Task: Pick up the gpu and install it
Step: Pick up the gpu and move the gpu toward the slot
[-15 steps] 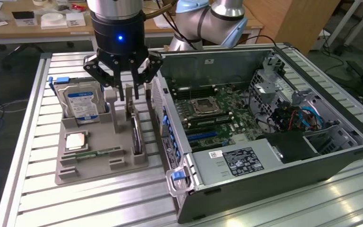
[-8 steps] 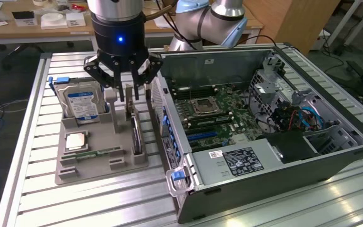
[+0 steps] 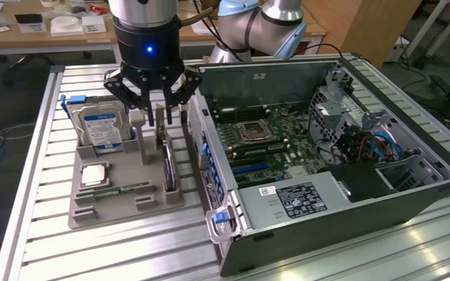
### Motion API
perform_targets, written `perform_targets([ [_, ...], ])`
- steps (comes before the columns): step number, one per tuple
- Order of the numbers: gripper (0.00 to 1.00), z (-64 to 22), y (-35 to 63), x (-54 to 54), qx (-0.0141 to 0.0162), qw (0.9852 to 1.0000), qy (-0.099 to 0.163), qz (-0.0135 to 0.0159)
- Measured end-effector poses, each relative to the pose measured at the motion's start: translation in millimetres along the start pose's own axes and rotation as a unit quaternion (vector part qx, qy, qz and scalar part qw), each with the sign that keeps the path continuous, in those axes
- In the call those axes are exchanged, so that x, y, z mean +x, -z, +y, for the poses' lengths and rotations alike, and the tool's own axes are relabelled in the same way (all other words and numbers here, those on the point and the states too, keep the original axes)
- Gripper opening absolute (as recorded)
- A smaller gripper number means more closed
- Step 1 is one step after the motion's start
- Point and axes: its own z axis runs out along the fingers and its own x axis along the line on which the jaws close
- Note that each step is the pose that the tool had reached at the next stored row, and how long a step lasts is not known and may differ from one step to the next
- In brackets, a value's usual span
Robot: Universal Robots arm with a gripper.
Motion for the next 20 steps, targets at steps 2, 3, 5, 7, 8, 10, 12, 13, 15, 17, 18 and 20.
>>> perform_targets([
  [2,0.36,-0.2,-1.4,-0.8,-0.0007,1.0000,0.000,0.0007],
  [3,0.36,-0.2,-2.3,-0.9,-0.0010,1.0000,-0.001,0.0008],
  [5,0.36,-0.3,-4.5,-1.0,-0.0014,1.0000,-0.002,0.0009],
  [7,0.36,-0.4,-5.0,-1.1,-0.0013,1.0000,-0.002,0.0011],
  [8,0.36,-0.4,-5.0,-1.1,-0.0013,1.0000,-0.002,0.0011],
  [10,0.36,-0.4,-6.3,-1.2,-0.0015,1.0000,-0.002,0.0011],
  [12,0.36,-0.6,-8.9,-1.1,-0.0014,1.0000,-0.002,0.0011],
  [13,0.36,-0.7,-10.5,-1.1,-0.0014,1.0000,-0.002,0.0012],
  [15,0.36,-0.9,-14.0,-1.0,-0.0014,1.0000,-0.002,0.0012],
  [17,0.36,-1.1,-17.4,-0.9,-0.0014,1.0000,-0.002,0.0012],
  [18,0.36,-1.2,-19.2,-0.8,-0.0014,1.0000,-0.002,0.0012],
  [20,0.36,-1.3,-22.3,-0.7,-0.0014,1.0000,-0.002,0.0011],
])
